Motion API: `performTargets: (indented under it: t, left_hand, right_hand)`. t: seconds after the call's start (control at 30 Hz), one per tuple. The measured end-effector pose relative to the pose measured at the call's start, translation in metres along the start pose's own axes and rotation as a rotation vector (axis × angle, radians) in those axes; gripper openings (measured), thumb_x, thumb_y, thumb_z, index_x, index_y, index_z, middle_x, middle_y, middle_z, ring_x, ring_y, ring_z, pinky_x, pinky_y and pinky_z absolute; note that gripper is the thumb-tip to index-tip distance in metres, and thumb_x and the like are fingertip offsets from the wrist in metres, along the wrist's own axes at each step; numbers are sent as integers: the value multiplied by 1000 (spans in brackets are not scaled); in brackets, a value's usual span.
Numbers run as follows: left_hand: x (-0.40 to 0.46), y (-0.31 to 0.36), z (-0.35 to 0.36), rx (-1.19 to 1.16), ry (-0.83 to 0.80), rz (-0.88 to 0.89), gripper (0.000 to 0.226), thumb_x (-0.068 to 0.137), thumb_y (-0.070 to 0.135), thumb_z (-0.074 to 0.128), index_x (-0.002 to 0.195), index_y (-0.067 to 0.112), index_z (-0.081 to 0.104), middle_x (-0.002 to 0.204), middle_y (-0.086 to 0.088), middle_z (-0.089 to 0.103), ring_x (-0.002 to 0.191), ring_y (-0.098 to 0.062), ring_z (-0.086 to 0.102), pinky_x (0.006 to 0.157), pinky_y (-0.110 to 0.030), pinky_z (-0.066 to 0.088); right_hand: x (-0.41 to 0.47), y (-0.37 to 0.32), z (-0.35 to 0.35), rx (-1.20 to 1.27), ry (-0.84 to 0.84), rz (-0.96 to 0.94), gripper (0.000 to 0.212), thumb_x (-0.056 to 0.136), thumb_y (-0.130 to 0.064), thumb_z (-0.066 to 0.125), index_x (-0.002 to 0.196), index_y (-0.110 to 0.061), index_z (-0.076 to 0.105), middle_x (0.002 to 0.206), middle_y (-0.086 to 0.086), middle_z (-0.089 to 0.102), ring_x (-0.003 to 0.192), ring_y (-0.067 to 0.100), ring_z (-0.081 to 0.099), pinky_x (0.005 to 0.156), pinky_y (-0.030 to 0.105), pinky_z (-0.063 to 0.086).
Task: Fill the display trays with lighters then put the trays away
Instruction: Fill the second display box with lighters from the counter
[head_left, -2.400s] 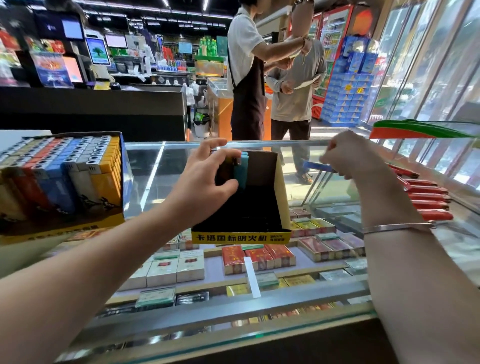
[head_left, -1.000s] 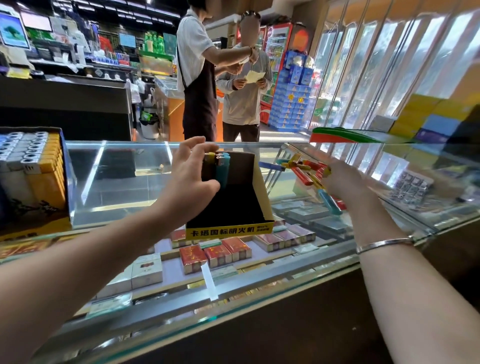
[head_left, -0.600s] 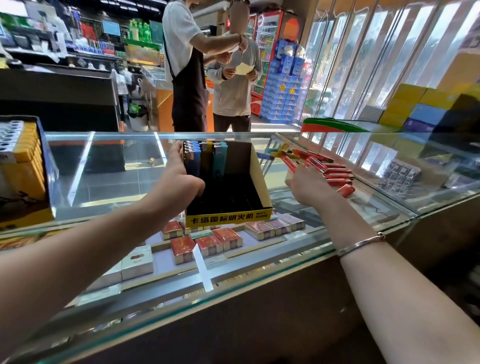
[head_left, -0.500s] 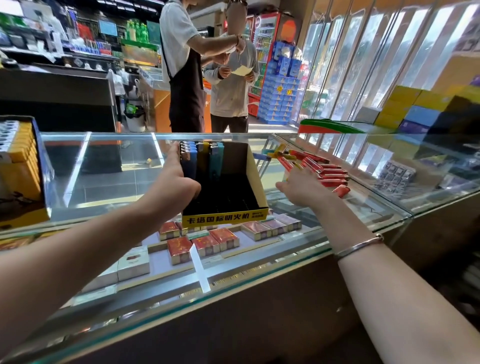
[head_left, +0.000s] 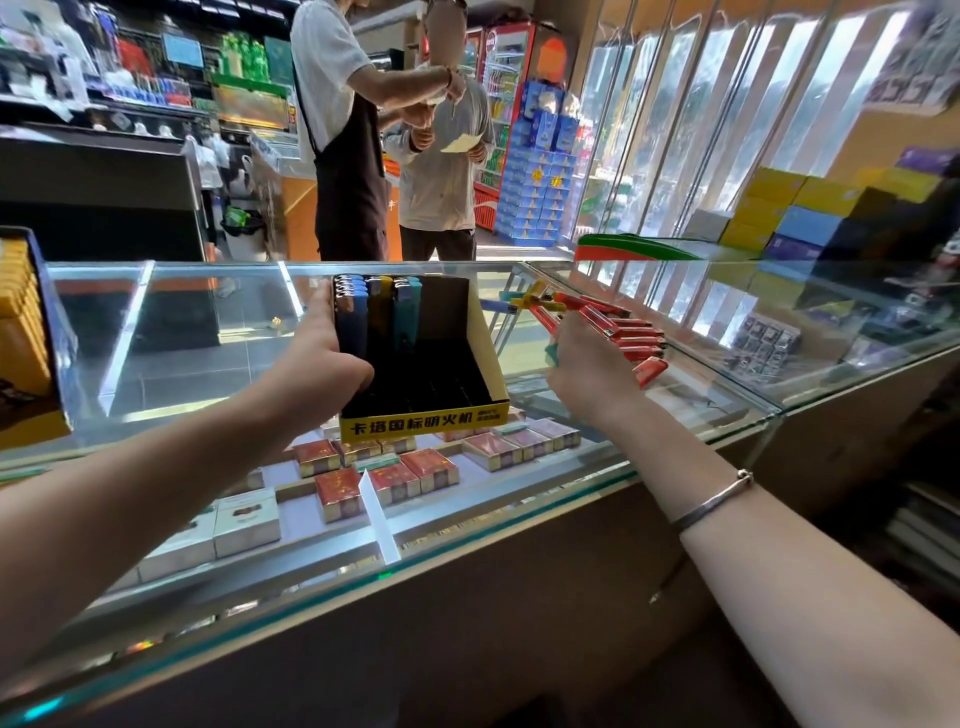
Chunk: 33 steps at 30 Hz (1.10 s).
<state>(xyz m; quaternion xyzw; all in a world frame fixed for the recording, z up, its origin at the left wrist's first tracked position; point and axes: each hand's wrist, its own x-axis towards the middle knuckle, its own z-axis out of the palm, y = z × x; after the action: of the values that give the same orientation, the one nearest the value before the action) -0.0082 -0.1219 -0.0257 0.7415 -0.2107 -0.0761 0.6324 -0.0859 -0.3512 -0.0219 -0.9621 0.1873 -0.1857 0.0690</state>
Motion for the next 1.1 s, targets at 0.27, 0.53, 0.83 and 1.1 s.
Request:
performTargets:
  t: [0.27, 0.53, 0.83, 1.1]
  left_hand:
    - [7, -7, 3, 154, 101, 48, 92, 74, -22, 43, 147, 21, 7, 145, -19, 30, 128, -32, 38, 102, -42, 35]
    - [-1, 3, -2, 34, 119, 84, 99, 70, -29, 33, 145, 27, 2, 153, -14, 8, 139, -27, 14, 113, -43, 22]
    - [-6, 19, -13, -12, 30, 21, 94, 73, -27, 39, 144, 27, 12, 146, -18, 25, 119, -24, 39, 75, -17, 46]
    - [-5, 23, -29, 6, -2, -34, 82, 72, -22, 40, 138, 24, 28, 105, -14, 48, 90, -18, 51, 63, -21, 45]
  right_hand:
    - [22, 49, -29, 131, 209, 346, 22, 89, -11, 56, 108, -2, 50, 79, 8, 55, 54, 17, 48, 42, 21, 41]
    - [29, 57, -27, 203, -168, 478, 57, 80, -25, 71, 125, -6, 42, 99, 13, 54, 90, 26, 56, 74, 34, 47]
    - [24, 13, -21, 164, -387, 245, 14, 80, -12, 63, 83, -9, 50, 78, 7, 49, 63, 15, 46, 54, 24, 38]
    - [28, -26, -5, 659, -291, 42, 33, 77, -2, 60, 105, -13, 45, 93, 15, 51, 76, 23, 55, 60, 29, 49]
